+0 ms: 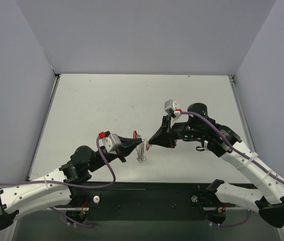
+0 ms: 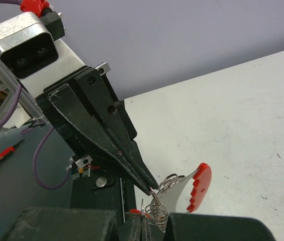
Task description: Put the keys on the keyring
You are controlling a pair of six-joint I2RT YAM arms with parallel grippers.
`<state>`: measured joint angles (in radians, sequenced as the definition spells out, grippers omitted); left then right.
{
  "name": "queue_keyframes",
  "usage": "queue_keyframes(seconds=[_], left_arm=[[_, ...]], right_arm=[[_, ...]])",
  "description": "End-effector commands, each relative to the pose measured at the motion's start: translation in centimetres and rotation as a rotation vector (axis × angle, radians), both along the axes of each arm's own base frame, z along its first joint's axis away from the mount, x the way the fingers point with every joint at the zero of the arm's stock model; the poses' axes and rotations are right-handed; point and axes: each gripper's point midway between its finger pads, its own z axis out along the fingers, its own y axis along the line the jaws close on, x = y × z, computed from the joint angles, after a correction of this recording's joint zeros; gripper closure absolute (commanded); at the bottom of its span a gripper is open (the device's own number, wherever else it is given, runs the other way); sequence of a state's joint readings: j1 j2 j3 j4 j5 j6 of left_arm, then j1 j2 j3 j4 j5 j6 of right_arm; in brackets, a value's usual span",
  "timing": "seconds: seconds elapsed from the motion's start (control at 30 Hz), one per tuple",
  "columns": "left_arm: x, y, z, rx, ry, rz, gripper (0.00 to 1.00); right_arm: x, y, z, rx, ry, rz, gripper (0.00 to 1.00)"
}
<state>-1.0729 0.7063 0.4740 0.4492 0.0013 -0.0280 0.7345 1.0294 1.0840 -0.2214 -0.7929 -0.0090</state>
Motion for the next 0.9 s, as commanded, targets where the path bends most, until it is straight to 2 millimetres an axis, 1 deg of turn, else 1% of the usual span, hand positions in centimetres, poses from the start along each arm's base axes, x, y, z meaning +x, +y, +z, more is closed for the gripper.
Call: queue_keyframes(seconds=[0.0, 0.23, 0.5, 0.67, 0.87], left_arm=[[0.2, 0.2, 3.7, -0.073, -0.040, 0.020, 1.00], [0.2, -0.4, 4.0, -0.080, -0.047, 0.000, 1.00], [0.0, -0.2, 4.7, -0.101, -0.058, -0.002, 1.00], [-0.8, -0.8, 5.0, -0.097, -0.075, -0.048, 1.00], [-0.9, -0.8, 5.2, -0.099, -0.080, -0.053, 1.00]], right_arm=[[-0.6, 0.3, 2.1, 0.050, -0.055, 0.041, 1.00], [-0.1, 0.5, 1.3, 0.033, -0.040, 0.027, 1.00], [0.5, 0.6, 0.3, 0.011, -0.027, 0.006, 1.00], [0.9, 0.7, -0.2, -0.002, -0.017, -0.003, 1.00], [1.2, 0.8, -0.7, -0.016, -0.007, -0.016, 1.00]])
